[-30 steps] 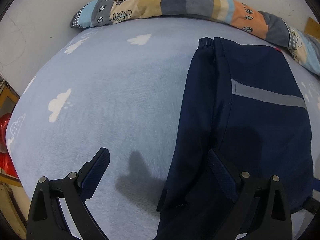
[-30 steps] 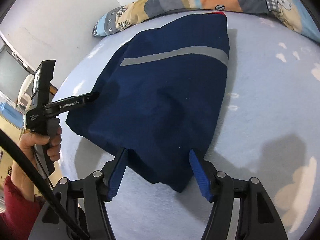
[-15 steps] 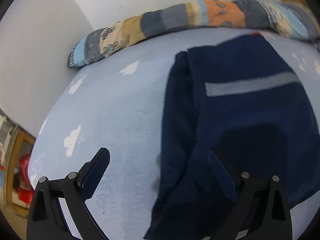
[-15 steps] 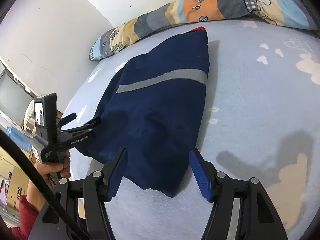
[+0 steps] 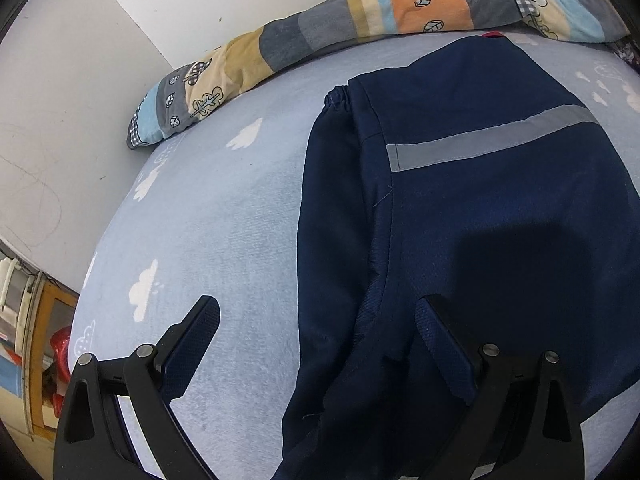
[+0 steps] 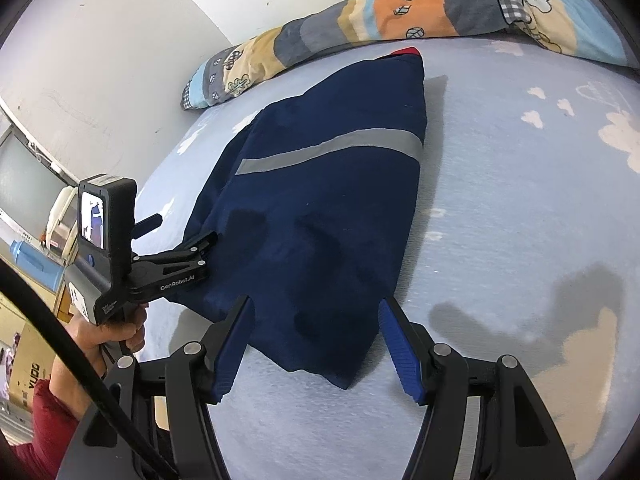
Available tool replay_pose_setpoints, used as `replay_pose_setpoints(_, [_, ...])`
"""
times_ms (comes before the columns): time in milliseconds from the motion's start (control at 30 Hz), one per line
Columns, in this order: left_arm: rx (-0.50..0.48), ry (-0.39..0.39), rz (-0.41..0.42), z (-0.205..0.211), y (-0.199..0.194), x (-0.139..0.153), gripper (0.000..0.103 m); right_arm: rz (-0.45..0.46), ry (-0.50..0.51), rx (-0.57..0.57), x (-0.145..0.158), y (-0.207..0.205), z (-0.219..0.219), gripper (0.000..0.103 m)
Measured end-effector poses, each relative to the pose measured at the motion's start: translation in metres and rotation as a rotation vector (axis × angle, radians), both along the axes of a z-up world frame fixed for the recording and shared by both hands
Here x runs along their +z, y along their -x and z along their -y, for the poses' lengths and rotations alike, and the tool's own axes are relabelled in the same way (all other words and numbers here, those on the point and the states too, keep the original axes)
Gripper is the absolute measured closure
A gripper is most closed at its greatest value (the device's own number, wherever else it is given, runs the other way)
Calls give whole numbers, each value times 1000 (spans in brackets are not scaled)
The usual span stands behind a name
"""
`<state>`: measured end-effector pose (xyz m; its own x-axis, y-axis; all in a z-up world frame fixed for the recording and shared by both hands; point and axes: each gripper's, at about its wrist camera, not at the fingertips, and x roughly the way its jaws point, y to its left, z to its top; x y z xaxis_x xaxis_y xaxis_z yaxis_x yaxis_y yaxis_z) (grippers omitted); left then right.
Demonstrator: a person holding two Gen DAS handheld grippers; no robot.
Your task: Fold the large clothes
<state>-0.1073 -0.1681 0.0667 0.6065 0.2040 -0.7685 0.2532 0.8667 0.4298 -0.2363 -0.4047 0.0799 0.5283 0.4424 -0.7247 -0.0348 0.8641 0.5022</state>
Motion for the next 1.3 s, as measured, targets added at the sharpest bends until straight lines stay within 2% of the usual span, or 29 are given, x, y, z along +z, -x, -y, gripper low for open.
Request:
replay_pose_setpoints(500, [-1, 2, 0, 0, -1, 0, 5, -28, -14, -8, -7, -4, 2, 33])
replay_pose_setpoints(600, [3, 24, -8, -2, -2, 0, 5, -34, -25, -16, -9, -6, 4, 31])
replay_pose_setpoints(700, [38, 124, -47, -12, -13, 3, 5, -43, -39, -30, -13, -8, 7, 31])
replay_pose_setpoints(800, [94, 282, -87, -31, -26, 6, 5, -51, -61, -47, -16, -9, 12, 30])
replay_pose_setpoints(933, [176, 533, -163, -62, -44, 2, 5, -53, -72, -60, -18, -9, 17, 30])
replay_pose_setpoints(1033, [222, 754, -257, -83, -56, -8, 5, -53, -74, -65, -19, -8, 19, 30])
replay_pose_setpoints(1133, [256, 942, -344, -97, -66, -19, 5, -50, -83, -68, -18, -7, 22, 30])
replay_pose_setpoints(1233, [289, 1023, -406, -105, -78, -28, 5, -47, -88, -68, -17, -6, 23, 30])
replay_pose_setpoints(1300, [311, 1014, -415, -109, -87, -33, 5, -44, -89, -71, -17, -5, 24, 30])
